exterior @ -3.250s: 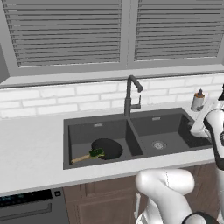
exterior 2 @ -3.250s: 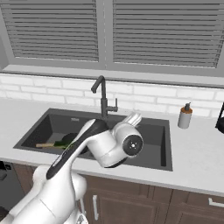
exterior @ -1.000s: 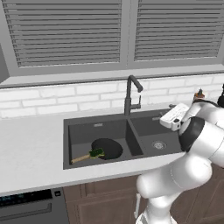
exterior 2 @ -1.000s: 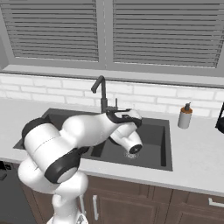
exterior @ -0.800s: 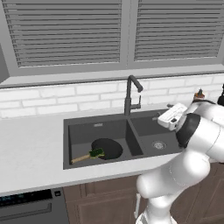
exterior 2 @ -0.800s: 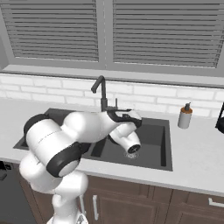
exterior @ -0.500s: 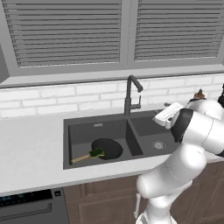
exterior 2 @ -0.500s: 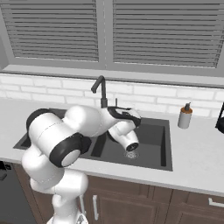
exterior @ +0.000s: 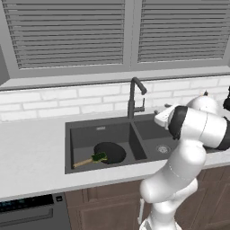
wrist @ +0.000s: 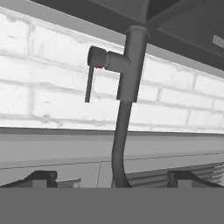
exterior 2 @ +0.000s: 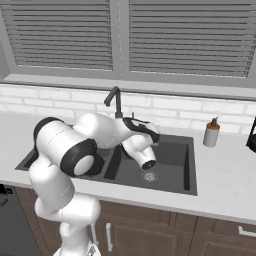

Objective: Pick the pan and sponge and place them into the sink. Then turn on the water.

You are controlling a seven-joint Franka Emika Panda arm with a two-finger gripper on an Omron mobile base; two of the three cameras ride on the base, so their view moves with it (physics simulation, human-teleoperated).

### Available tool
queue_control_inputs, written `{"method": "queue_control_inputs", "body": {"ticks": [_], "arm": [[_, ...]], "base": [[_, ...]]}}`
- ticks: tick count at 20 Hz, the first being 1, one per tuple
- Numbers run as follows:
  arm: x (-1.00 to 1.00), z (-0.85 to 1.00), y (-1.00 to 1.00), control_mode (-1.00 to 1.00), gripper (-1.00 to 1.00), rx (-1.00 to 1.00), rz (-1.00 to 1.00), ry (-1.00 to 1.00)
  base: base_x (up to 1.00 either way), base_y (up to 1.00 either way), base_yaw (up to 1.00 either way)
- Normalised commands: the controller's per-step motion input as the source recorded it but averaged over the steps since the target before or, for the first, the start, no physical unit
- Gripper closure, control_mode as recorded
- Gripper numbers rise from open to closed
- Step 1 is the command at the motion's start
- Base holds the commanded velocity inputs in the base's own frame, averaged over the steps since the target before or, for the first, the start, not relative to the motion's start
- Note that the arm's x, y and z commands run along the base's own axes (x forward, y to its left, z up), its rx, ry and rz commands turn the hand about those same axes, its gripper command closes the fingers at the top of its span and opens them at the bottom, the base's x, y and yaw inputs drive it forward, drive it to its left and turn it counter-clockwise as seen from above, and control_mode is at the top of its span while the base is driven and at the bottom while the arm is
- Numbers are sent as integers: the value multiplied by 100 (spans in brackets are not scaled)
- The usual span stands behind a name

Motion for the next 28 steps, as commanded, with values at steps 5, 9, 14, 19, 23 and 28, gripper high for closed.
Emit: {"method": "queue_control_inputs", "body": {"ticks": [5, 9, 14, 19, 23, 28], "arm": [[22, 0, 11, -100, -100, 9, 0, 0], [15, 5, 5, -100, -100, 9, 0, 0], [12, 7, 4, -100, -100, 6, 0, 0], [16, 0, 17, -100, -100, 0, 0, 0], [25, 0, 10, -100, -100, 0, 0, 0], [40, -8, 0, -100, -100, 0, 0, 3]], "base": [[0, 0, 0], [0, 0, 0], [0, 0, 0], [0, 0, 0], [0, 0, 0], [0, 0, 0]]}}
